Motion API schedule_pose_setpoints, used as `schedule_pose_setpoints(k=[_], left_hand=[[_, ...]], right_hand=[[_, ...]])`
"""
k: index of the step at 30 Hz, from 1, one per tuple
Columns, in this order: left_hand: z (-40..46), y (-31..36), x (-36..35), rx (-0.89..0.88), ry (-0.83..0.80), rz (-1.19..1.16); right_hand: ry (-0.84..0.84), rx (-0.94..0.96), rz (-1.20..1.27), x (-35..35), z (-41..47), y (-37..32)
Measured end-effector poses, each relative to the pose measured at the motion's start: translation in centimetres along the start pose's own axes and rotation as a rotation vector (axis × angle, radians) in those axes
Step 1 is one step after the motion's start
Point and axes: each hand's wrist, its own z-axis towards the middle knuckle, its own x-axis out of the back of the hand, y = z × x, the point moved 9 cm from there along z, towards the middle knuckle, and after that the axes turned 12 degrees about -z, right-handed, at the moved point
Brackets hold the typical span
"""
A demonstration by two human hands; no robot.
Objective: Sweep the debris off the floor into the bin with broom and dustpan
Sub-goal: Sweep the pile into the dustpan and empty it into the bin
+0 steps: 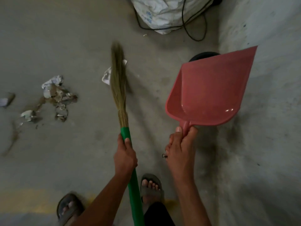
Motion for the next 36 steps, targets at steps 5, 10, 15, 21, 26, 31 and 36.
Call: schedule_pose_setpoints(k=[5, 10, 15, 21, 26, 31, 36], left_hand=[[-0.1, 4.1, 0.5, -0.098, -0.018, -0.063], [5.1, 10.6, -5.2, -0.159, -0.141, -0.134], [11.5, 14.9, -12.1, 0.058, -0.312, -0.349], [12.6, 12.3, -10.6, 0.257, -0.234, -0.624], [8.4, 8.3, -4.3, 0.178, -0.123, -0.678], [5.8, 8.6, -2.6, 0.009, -0.143, -0.637], [9.3, 11.9, -7.4, 0.015, -0.301, -0.590]], right_hand=[[-0.052, 0.030, 0.027, -1.5, -0.7, -1.3], [-0.078, 0.058, 0.041, -2.4, 0.8, -1.9], [-0.069, 0.052, 0.039, -2.5, 2.8, -1.7], [-0.094, 0.070, 0.046, -3.4, 3.4, -2.8], [-0.141, 0.066, 0.080, -4.8, 2.5, -3.8], [-0.169, 0.060, 0.085, -5.7, 1.7, -4.0], [-0.195, 0.081, 0.079, -6.0, 1.3, -4.8]])
